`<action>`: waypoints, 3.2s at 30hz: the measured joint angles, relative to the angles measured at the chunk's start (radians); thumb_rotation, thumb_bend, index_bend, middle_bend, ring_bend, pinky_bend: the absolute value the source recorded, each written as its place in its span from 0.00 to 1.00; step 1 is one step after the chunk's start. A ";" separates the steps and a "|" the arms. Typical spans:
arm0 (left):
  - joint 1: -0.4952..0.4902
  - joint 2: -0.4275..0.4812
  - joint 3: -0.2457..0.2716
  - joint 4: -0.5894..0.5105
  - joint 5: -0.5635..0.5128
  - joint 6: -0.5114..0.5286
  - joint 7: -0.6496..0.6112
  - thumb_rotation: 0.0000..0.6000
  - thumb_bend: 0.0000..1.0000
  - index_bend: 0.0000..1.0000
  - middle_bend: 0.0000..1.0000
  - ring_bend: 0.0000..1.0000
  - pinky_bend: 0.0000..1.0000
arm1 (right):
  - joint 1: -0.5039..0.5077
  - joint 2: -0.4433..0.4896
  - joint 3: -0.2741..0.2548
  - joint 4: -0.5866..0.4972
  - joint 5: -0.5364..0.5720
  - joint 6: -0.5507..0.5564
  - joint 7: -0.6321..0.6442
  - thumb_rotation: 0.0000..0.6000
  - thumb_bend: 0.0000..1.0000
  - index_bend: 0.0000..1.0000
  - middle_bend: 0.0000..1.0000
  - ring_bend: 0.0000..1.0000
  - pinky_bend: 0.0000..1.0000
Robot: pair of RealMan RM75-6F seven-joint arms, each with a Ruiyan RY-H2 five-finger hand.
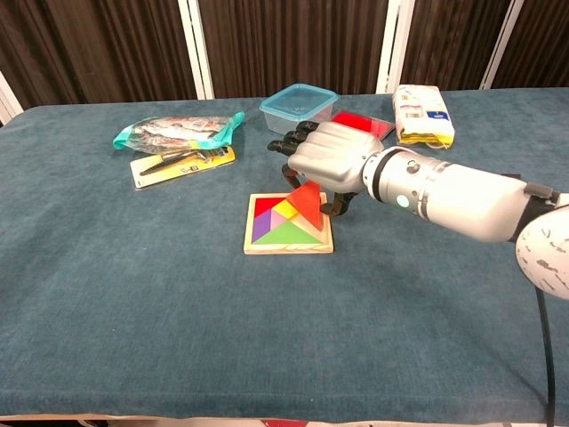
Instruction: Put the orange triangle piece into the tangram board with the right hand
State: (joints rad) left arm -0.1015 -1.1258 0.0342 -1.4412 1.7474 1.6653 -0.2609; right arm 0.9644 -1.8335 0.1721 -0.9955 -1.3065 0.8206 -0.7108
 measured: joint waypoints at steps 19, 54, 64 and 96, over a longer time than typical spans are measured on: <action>0.005 -0.001 0.004 0.000 0.005 0.011 0.003 1.00 0.51 0.00 0.01 0.04 0.12 | 0.001 -0.003 -0.026 -0.013 0.006 0.005 -0.016 1.00 0.46 0.59 0.03 0.00 0.00; 0.010 0.001 0.005 -0.003 0.013 0.027 0.003 1.00 0.51 0.00 0.02 0.04 0.12 | -0.012 0.028 -0.053 -0.079 0.010 0.018 -0.052 1.00 0.46 0.52 0.03 0.00 0.00; 0.010 0.001 0.005 0.001 0.013 0.027 -0.005 1.00 0.51 0.00 0.02 0.04 0.12 | -0.015 0.036 -0.055 -0.098 0.025 0.019 -0.077 1.00 0.46 0.49 0.03 0.00 0.00; 0.016 -0.006 0.001 0.010 0.012 0.041 0.008 1.00 0.51 0.00 0.02 0.04 0.12 | -0.410 0.404 -0.195 -0.486 -0.191 0.667 0.219 1.00 0.33 0.00 0.00 0.00 0.00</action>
State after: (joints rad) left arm -0.0857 -1.1313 0.0350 -1.4316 1.7593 1.7066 -0.2534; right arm 0.5543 -1.4296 -0.0234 -1.4816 -1.4976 1.4881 -0.4915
